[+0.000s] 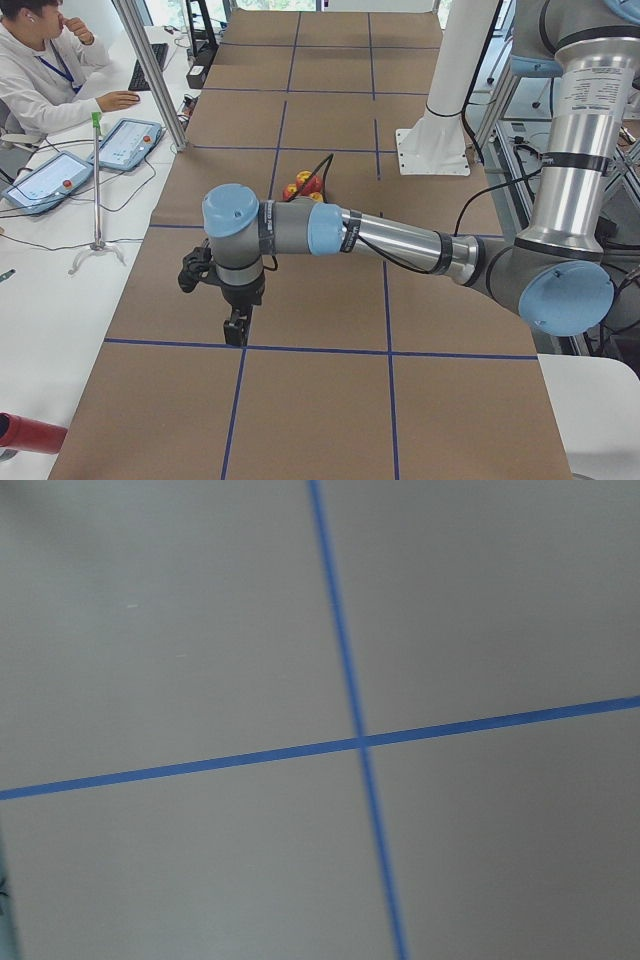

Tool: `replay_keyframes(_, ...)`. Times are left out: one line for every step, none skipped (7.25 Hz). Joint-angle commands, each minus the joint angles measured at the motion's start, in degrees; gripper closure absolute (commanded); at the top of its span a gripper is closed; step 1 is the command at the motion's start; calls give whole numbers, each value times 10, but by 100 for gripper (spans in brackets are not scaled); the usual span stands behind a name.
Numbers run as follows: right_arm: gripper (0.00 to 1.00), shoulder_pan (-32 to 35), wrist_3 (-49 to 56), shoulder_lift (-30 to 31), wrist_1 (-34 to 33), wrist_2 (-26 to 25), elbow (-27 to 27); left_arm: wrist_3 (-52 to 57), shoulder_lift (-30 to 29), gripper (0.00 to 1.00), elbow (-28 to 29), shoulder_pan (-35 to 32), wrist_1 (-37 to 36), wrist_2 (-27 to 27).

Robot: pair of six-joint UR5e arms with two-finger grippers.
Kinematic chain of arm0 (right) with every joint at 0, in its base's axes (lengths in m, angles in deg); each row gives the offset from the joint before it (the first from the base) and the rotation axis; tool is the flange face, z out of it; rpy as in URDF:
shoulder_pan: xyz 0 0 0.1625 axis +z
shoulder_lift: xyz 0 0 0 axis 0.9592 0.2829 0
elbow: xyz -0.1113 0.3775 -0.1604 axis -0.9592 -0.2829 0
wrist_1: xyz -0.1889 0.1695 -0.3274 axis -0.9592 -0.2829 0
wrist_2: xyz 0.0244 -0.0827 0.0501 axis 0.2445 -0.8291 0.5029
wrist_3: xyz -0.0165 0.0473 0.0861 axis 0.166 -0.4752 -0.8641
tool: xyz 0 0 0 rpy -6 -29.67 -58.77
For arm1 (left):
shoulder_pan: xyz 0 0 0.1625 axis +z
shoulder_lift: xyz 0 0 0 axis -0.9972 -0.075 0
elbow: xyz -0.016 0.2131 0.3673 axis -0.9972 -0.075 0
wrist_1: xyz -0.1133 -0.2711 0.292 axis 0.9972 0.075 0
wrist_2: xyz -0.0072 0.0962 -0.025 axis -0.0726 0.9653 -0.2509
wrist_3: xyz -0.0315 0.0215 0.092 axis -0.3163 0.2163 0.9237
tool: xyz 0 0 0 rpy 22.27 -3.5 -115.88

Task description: Stack apples

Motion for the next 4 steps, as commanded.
replay_keyframes(0,0,0,0,0,0,0,29,20,0,0,-11,-3,13)
replay_keyframes(0,0,0,0,0,0,0,26,19,0,-2,1,-5,24)
replay_keyframes(0,0,0,0,0,0,0,12,20,0,-8,4,-8,3)
replay_keyframes(0,0,0,0,0,0,0,8,25,0,-2,13,-7,0)
